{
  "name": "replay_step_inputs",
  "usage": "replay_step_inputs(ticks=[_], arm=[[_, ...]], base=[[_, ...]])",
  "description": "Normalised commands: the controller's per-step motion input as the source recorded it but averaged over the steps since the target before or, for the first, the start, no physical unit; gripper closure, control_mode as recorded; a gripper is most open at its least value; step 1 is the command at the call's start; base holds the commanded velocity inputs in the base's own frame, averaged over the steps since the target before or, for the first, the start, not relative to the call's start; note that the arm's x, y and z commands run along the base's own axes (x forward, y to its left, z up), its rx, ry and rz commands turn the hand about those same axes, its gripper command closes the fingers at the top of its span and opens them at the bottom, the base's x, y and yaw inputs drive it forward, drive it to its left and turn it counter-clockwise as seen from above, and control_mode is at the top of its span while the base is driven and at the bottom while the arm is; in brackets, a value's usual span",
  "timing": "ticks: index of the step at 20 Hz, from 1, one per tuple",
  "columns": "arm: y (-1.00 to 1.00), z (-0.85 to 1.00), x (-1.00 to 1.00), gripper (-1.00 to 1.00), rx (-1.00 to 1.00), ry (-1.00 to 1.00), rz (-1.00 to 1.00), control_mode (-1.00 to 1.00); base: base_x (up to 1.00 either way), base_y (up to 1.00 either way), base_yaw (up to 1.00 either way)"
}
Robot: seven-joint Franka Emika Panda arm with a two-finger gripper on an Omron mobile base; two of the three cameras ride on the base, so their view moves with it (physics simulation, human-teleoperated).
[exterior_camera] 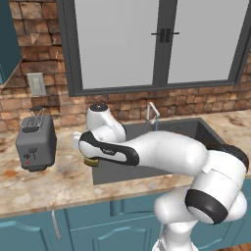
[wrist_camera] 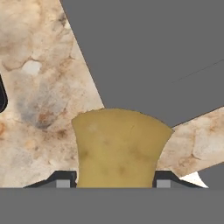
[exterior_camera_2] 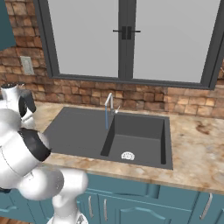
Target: Soak the sponge with water for a few seconds and then drop it inside the sink.
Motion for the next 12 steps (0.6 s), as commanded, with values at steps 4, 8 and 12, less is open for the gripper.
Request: replay_step_inputs(ticks=[4, 8, 12], arm=[[-0.7, 0.18, -0.02, 1.0, 0.0, 0.0, 0.06, -1.0], [-0.69, 0.27, 0.0, 1.0, 0.0, 0.0, 0.11, -1.0], [-0.52, 0.28, 0.0, 1.0, 0.0, 0.0, 0.16, -1.0]], base=[[0.0, 0.0, 0.0], [0.0, 0.0, 0.0], [0.0, 0.0, 0.0]])
